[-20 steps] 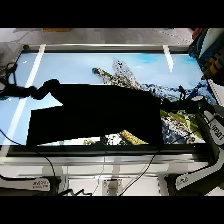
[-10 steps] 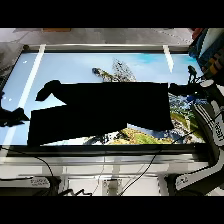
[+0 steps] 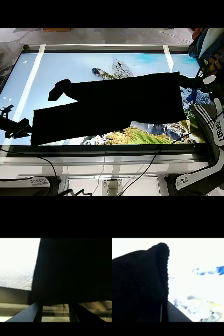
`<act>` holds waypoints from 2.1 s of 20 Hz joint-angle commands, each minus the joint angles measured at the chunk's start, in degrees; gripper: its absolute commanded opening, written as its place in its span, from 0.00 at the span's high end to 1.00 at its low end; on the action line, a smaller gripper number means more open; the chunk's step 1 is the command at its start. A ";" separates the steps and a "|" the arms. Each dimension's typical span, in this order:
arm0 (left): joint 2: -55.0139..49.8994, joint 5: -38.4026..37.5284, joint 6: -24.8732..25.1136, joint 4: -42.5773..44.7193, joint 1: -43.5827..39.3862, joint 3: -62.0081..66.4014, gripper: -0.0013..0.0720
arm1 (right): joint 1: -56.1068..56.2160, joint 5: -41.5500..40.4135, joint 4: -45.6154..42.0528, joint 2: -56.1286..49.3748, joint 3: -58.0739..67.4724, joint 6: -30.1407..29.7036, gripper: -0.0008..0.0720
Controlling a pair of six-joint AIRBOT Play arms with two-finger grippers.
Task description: Fold the clothes and pants, and hang the long-sleeved shirts on hangers.
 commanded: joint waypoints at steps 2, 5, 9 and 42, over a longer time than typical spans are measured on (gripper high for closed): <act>0.83 -0.22 0.70 0.09 0.04 -0.44 0.54 | -0.04 -7.17 -3.26 0.04 0.22 1.66 0.64; 1.05 -0.24 0.70 0.07 0.04 -0.44 0.54 | -0.07 -5.05 -5.70 0.70 0.20 1.66 0.04; 1.05 0.22 2.25 0.09 0.04 -0.44 0.54 | -3.43 9.77 -11.89 3.56 0.20 1.68 0.95; 1.07 0.85 5.16 -0.26 1.81 -8.26 0.24 | -17.31 3.37 28.11 9.31 -35.15 -11.89 0.96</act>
